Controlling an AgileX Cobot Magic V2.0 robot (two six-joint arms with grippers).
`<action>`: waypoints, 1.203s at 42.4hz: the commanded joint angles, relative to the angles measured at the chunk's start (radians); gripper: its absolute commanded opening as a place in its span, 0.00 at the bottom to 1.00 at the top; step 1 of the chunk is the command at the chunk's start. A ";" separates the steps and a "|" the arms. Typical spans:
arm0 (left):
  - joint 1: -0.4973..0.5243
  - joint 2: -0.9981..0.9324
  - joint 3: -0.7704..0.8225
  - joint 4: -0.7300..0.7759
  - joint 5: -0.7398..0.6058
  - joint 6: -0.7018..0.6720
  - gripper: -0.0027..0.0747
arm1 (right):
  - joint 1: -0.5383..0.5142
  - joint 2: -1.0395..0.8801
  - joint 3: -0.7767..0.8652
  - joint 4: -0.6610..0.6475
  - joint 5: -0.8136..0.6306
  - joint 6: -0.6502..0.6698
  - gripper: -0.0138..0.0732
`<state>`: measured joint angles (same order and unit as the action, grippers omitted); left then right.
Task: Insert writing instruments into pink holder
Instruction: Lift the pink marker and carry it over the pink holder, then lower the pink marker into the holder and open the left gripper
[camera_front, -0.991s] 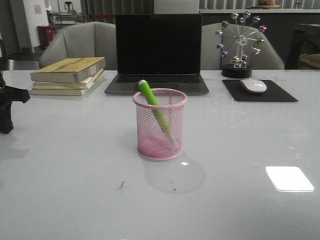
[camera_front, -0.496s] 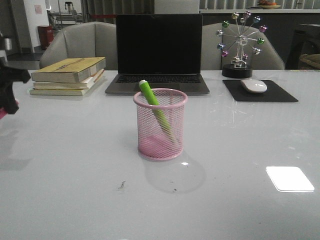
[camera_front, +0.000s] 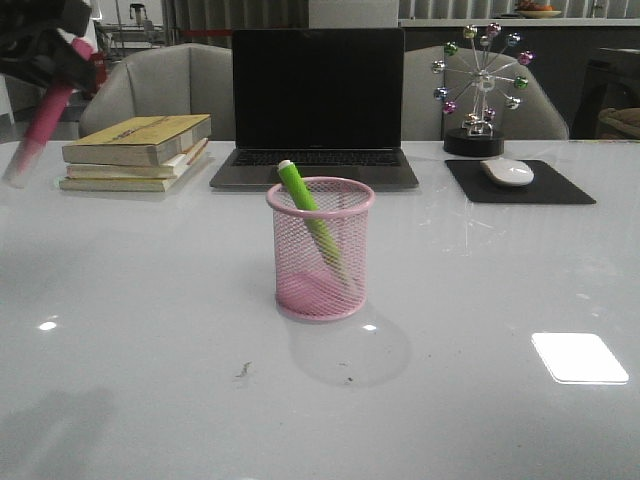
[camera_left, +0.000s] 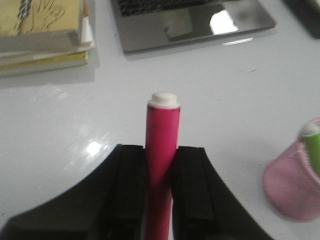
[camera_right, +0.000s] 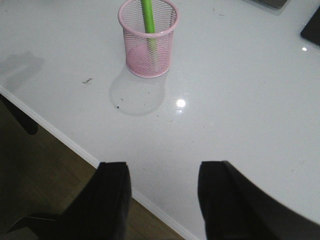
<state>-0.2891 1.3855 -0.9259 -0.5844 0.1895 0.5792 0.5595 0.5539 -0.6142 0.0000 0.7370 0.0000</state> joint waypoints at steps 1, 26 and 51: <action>-0.115 -0.090 0.040 -0.024 -0.206 0.004 0.15 | -0.003 -0.001 -0.027 -0.012 -0.066 0.000 0.66; -0.543 0.005 0.115 0.034 -0.811 -0.223 0.15 | -0.003 -0.001 -0.027 -0.012 -0.066 0.000 0.66; -0.538 0.335 -0.023 0.348 -1.011 -0.530 0.15 | -0.003 -0.001 -0.027 -0.012 -0.066 0.000 0.66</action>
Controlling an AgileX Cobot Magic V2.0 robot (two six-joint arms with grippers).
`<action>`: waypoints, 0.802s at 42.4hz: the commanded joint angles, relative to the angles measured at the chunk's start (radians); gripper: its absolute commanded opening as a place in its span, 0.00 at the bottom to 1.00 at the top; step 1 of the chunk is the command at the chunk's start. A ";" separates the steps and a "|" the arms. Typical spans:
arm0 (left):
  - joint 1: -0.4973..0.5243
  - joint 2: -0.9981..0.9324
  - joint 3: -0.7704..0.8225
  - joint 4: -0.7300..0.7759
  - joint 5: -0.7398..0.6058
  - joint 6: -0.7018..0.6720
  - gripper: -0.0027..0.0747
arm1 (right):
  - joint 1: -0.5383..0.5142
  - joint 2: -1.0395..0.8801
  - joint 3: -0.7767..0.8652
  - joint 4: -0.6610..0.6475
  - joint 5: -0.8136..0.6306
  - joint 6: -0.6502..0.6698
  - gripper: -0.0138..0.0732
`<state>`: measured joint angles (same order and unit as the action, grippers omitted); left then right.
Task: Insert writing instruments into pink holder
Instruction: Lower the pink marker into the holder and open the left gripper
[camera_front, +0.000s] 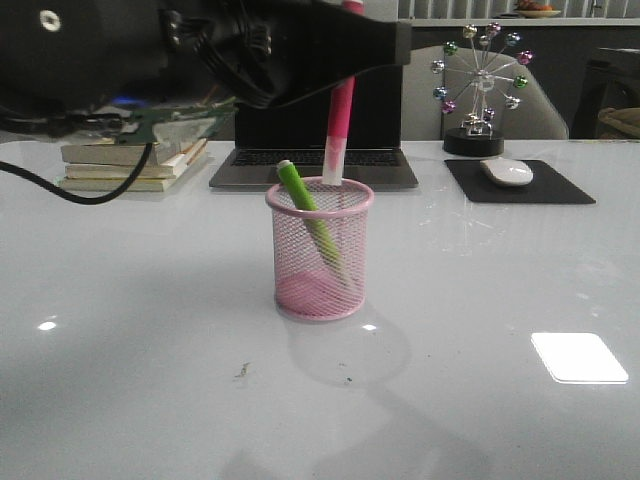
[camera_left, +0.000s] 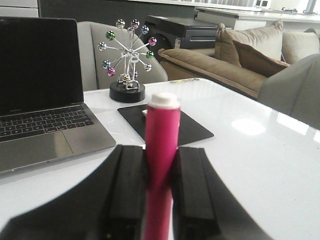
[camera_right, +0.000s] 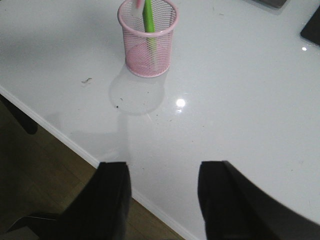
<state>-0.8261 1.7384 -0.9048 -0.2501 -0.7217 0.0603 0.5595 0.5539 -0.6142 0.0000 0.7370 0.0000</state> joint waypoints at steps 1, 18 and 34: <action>0.005 -0.010 -0.047 0.014 -0.099 -0.012 0.15 | -0.003 -0.001 -0.027 -0.012 -0.066 0.000 0.66; 0.036 0.062 -0.051 0.016 -0.063 -0.014 0.16 | -0.003 -0.001 -0.027 -0.012 -0.066 0.000 0.66; 0.038 0.063 -0.051 0.016 -0.063 -0.014 0.52 | -0.003 -0.001 -0.027 -0.012 -0.066 0.000 0.66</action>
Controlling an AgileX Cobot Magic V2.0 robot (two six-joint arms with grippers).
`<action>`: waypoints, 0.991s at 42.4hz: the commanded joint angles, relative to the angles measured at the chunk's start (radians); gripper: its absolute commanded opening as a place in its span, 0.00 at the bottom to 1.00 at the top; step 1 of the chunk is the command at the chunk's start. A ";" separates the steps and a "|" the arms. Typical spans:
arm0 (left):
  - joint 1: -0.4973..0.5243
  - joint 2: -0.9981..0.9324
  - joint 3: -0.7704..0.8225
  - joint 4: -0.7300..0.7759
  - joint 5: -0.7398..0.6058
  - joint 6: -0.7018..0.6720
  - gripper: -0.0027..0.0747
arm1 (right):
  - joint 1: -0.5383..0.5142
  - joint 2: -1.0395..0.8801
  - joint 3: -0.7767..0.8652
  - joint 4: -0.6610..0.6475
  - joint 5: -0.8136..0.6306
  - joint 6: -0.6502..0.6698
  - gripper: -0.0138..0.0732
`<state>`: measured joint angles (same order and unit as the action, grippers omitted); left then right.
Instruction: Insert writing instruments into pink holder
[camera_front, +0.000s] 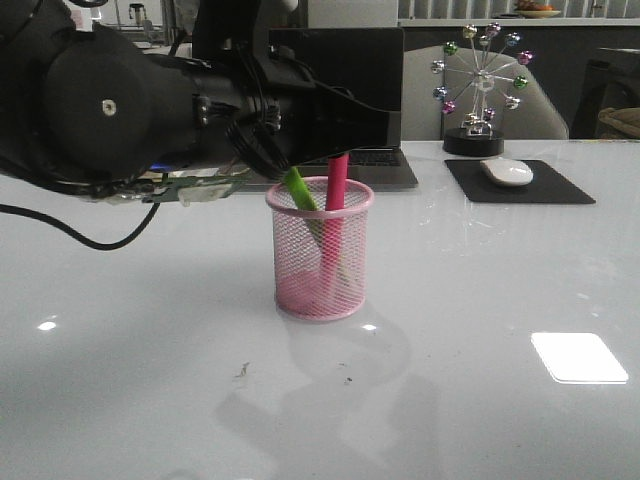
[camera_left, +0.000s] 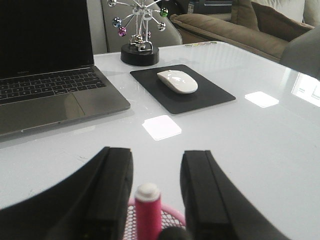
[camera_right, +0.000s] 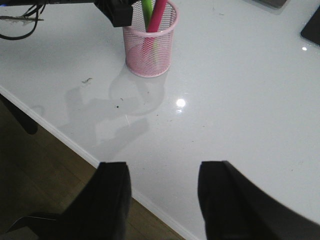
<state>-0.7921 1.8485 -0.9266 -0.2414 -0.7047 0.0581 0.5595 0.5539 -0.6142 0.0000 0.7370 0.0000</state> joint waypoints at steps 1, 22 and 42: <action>0.004 -0.047 -0.030 0.007 -0.080 -0.012 0.52 | -0.003 -0.001 -0.027 -0.012 -0.066 0.000 0.66; 0.067 -0.335 -0.059 0.046 0.538 0.048 0.52 | -0.003 -0.001 -0.027 -0.012 -0.066 0.000 0.66; 0.114 -0.909 0.086 0.186 1.132 0.048 0.52 | -0.003 -0.001 -0.027 -0.012 -0.066 0.000 0.66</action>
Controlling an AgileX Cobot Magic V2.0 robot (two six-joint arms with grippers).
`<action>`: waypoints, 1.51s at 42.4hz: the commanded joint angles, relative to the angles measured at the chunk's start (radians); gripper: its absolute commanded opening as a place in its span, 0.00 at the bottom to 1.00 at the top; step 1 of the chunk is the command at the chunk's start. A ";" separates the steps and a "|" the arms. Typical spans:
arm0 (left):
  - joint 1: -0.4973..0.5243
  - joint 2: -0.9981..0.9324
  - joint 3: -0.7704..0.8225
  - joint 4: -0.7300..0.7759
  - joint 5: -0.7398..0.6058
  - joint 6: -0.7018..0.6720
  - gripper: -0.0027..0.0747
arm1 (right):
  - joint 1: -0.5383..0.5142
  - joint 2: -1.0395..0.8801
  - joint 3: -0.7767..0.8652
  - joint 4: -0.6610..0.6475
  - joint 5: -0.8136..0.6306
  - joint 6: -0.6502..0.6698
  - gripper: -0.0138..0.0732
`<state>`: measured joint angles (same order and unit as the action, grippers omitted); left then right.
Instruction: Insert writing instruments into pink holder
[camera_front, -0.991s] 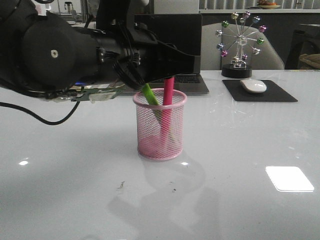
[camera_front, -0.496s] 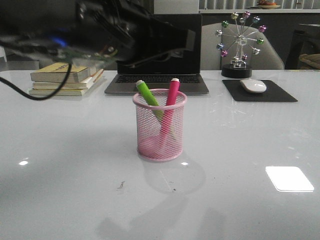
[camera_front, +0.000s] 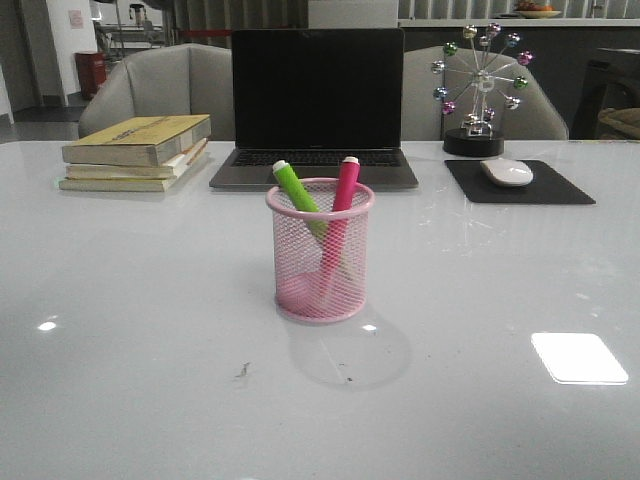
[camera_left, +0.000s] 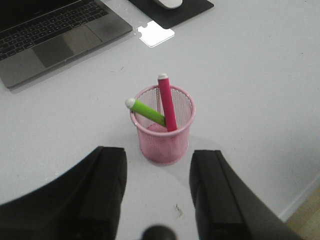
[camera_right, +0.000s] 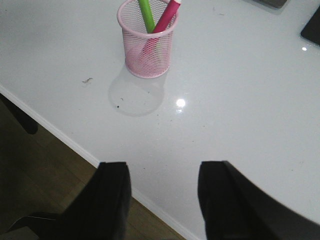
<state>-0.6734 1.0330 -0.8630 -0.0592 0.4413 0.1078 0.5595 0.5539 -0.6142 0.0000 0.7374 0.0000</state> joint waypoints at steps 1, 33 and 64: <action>-0.005 -0.119 0.040 0.003 -0.005 -0.002 0.52 | -0.003 -0.001 -0.027 -0.012 -0.066 0.000 0.66; -0.005 -0.537 0.293 0.009 0.202 0.064 0.43 | -0.003 -0.001 -0.027 -0.013 -0.040 0.000 0.60; -0.005 -0.537 0.293 -0.035 0.211 0.064 0.15 | -0.003 -0.001 -0.027 -0.013 -0.036 0.000 0.22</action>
<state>-0.6734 0.4935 -0.5407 -0.0793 0.7197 0.1705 0.5595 0.5539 -0.6142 0.0000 0.7682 0.0000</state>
